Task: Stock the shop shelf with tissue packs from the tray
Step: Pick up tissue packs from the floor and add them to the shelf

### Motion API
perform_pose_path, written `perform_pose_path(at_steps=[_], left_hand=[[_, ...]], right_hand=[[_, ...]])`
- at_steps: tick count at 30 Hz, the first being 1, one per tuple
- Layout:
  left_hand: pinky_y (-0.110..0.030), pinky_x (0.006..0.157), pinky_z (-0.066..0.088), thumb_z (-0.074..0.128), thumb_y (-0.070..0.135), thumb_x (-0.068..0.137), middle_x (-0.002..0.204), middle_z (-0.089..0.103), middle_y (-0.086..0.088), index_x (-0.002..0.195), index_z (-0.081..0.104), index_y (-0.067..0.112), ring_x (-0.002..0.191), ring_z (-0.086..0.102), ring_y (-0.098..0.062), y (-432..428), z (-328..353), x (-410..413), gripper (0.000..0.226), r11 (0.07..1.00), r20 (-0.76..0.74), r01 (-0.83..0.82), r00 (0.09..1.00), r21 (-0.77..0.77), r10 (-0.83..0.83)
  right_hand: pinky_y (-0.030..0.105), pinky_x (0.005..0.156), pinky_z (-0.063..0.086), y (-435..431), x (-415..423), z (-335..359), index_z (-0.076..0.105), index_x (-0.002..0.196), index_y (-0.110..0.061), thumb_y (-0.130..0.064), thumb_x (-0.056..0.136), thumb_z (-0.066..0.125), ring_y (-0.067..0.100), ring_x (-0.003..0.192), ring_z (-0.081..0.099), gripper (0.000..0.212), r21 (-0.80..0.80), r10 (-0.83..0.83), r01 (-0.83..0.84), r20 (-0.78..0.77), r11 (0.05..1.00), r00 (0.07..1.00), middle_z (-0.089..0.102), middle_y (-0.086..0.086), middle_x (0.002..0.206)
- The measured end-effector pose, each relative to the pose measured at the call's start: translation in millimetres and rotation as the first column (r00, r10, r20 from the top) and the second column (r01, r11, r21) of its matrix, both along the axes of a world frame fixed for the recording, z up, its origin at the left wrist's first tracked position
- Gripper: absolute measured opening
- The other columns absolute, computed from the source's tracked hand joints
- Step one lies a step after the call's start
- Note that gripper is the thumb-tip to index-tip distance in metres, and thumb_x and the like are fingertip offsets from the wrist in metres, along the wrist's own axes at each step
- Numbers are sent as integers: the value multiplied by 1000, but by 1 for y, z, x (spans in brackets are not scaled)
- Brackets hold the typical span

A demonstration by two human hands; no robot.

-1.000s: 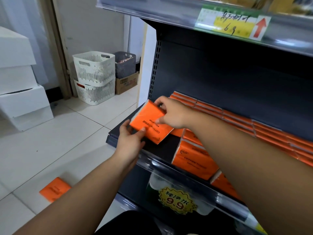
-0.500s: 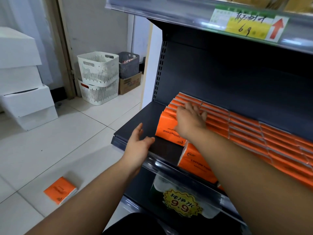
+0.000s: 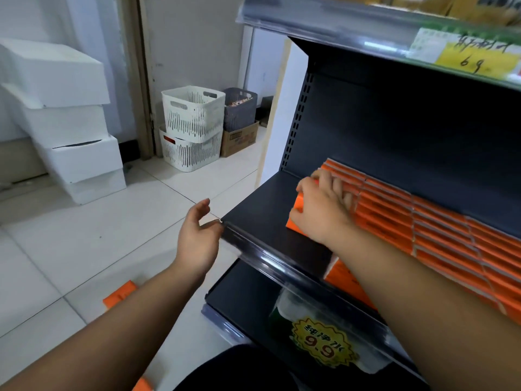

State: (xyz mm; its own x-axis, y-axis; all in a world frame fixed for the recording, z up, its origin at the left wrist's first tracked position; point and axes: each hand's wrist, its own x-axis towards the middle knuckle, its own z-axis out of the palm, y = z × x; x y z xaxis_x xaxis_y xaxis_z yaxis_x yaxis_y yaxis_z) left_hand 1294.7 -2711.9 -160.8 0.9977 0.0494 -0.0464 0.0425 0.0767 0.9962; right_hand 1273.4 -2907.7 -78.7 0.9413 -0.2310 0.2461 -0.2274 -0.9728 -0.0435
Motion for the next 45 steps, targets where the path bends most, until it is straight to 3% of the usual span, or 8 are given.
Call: perform_pose_path(at_steps=[7, 10, 15, 19, 25, 29, 38, 45], left_hand=[[-31, 74, 49, 54, 2, 88, 142, 45, 0, 139, 42, 22, 77, 56, -7, 74, -43, 6, 57, 977, -107, -186, 974, 105, 197], [-28, 69, 47, 55, 3, 87, 142, 42, -3, 141, 40, 20, 83, 59, -17, 115, -74, 4, 59, 962, -163, -177, 963, 209, 213], [-40, 86, 51, 62, 9, 74, 138, 44, -11, 141, 41, 19, 108, 57, -25, 174, -138, -1, 71, 924, -256, -105, 944, 367, 209], [-41, 98, 46, 61, 3, 79, 138, 41, -10, 142, 38, 20, 117, 52, -26, 201, -188, -6, 69, 890, -295, -43, 935, 454, 195], [-28, 88, 43, 63, 8, 79, 142, 35, -7, 145, 33, 22, 121, 49, -24, 215, -252, -13, 74, 847, -331, 51, 932, 529, 150], [-37, 106, 36, 70, 29, 70, 145, 33, -7, 147, 29, 22, 133, 37, -26, 212, -295, -22, 88, 831, -432, 141, 892, 538, 128], [-49, 109, 26, 79, 54, 64, 152, 15, 2, 148, 15, 37, 139, 20, -27, 222, -363, -41, 107, 667, -588, 353, 793, 656, 159], [-42, 107, 30, 81, 46, 64, 142, 23, 3, 140, 36, 39, 130, 27, -24, 219, -388, -49, 89, 667, -617, 357, 762, 654, 198]], right_hand=[[42, 111, 18, 88, 11, -11, 44, 132, -31, -38, 89, 57, 20, 136, 22, 46, 49, 398, -397, -28, 917, 917, 23, -4, 148], [41, 109, 22, 130, 23, -36, 41, 135, -29, -38, 90, 56, 20, 135, 25, 48, 87, 498, -491, -87, 867, 863, 25, -4, 147], [39, 105, 31, 190, 50, -98, 35, 142, -26, -41, 92, 53, 21, 131, 32, 55, 135, 577, -561, -231, 817, 784, 31, -4, 145], [40, 105, 35, 225, 71, -150, 31, 145, -25, -42, 93, 52, 22, 131, 34, 58, 172, 594, -571, -314, 803, 741, 33, -3, 146], [42, 103, 36, 254, 90, -224, 33, 144, -23, -41, 93, 53, 24, 132, 35, 58, 230, 611, -570, -389, 789, 689, 35, -1, 146], [43, 100, 39, 261, 94, -287, 36, 140, -21, -40, 92, 53, 27, 127, 39, 54, 269, 584, -522, -462, 809, 667, 39, 1, 142], [43, 97, 42, 292, 131, -400, 42, 136, -22, -46, 90, 58, 32, 125, 41, 55, 340, 435, -278, -602, 898, 669, 41, 8, 135], [43, 97, 37, 327, 163, -441, 39, 138, -27, -50, 86, 62, 32, 127, 37, 61, 322, 380, -221, -606, 921, 699, 36, 9, 137]])
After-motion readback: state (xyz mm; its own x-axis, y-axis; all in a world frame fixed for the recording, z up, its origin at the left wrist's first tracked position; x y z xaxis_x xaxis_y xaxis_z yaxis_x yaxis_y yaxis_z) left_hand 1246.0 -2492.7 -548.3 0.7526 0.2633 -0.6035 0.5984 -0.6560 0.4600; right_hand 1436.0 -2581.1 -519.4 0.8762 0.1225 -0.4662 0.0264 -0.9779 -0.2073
